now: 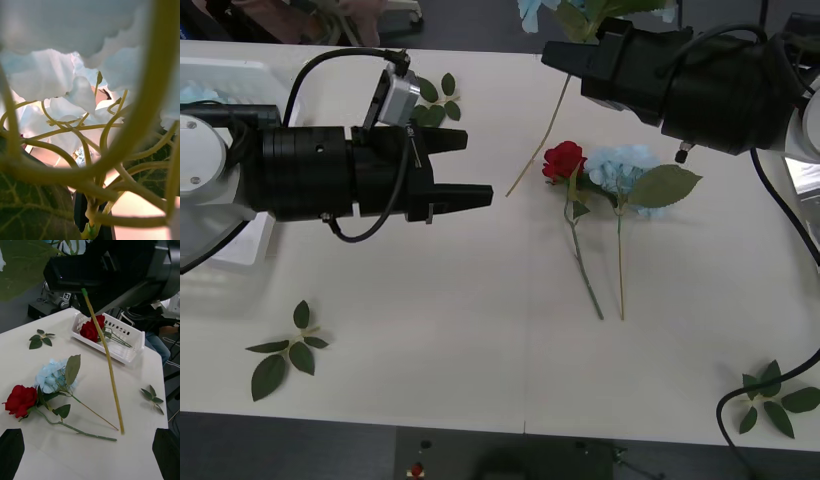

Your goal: Put the red flowers into the right box and the blue flowers into the left box

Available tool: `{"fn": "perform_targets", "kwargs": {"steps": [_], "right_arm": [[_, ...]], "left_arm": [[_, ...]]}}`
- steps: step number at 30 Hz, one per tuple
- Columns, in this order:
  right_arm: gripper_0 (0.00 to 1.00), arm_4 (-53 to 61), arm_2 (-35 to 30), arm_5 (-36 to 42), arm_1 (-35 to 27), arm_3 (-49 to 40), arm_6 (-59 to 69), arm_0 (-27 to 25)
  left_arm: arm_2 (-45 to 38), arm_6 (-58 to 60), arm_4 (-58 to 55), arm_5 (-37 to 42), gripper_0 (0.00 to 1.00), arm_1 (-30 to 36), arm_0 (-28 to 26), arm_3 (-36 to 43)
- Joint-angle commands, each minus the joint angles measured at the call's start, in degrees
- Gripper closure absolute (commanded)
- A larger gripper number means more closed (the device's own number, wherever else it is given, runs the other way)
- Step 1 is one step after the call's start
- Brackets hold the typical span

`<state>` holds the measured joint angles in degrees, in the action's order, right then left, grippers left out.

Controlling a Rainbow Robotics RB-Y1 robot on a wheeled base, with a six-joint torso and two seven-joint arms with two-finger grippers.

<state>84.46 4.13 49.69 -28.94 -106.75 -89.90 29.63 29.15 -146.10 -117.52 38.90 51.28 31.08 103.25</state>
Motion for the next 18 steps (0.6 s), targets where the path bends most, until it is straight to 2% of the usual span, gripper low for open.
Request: {"fn": "perform_targets", "kwargs": {"steps": [1,5,6,8,9,18], "right_arm": [[1.00,-0.3,2.9,-3.1,-0.7,-0.9,-1.5,1.4],[1.00,-0.4,4.5,-5.0,-0.4,-0.3,-1.5,1.8],[1.00,-0.3,4.5,-5.0,-0.2,0.0,-1.5,2.1],[1.00,-0.3,4.5,-5.0,0.2,0.4,-1.6,2.5],[1.00,-0.4,4.5,-5.0,0.5,0.7,-1.6,2.6],[1.00,-0.4,4.8,-5.0,0.5,1.5,-2.1,3.0]], "left_arm": [[3.8,1.5,-0.9,-0.1,0.00,-2.3,9.1,-3.9],[6.3,2.9,-1.0,0.2,0.00,-4.6,13.8,-7.3],[7.0,3.8,-0.9,0.1,0.13,-4.7,14.9,-7.8],[8.8,6.5,-0.8,0.2,0.80,-4.7,17.0,-8.5],[9.9,8.3,-0.4,0.2,1.00,-4.7,18.2,-8.9],[10.5,13.3,3.6,0.2,1.00,-4.9,19.8,-8.9]]}}
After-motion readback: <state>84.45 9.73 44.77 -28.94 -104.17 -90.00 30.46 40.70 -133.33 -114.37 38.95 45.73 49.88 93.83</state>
